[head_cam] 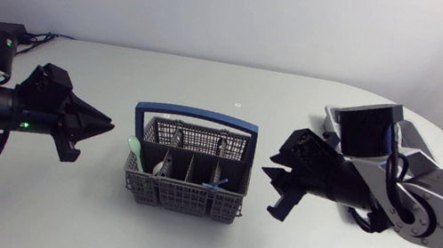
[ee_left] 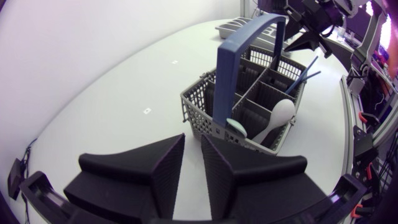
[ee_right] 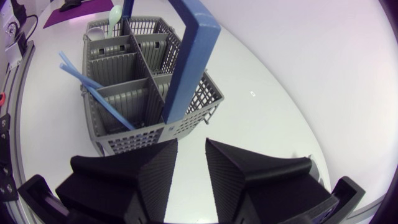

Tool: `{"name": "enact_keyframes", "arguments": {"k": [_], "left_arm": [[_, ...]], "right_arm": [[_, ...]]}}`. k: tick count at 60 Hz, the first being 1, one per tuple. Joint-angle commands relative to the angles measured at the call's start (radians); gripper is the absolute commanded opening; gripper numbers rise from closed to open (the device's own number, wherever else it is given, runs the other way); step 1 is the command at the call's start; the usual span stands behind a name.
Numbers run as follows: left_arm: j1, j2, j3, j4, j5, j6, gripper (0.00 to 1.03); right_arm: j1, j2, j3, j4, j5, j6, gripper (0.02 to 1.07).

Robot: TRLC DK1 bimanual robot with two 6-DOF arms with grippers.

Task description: Unload the cutlery basket into the drawer organizer.

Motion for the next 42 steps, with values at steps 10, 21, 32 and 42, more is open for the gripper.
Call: {"name": "enact_keyframes", "arguments": {"k": [10, 21, 32, 42], "left_arm": [[-0.1, -0.214, -0.013, -0.089, -0.097, -0.124, 0.31], [-0.138, -0.14, 0.073, -0.207, -0.096, -0.271, 0.3], [-0.175, -0.045, 0.11, -0.244, -0.096, -0.419, 0.27], [-0.173, 0.078, 0.173, -0.292, -0.097, -0.504, 0.27]], "right_arm": [[-0.018, -0.092, -0.034, -0.083, 0.012, 0.034, 0.56], [-0.016, -0.158, -0.057, -0.121, 0.011, 0.051, 0.57], [-0.012, -0.201, -0.07, -0.149, 0.006, 0.063, 0.57], [-0.01, -0.241, -0.081, -0.166, 0.003, 0.072, 0.6]]}}
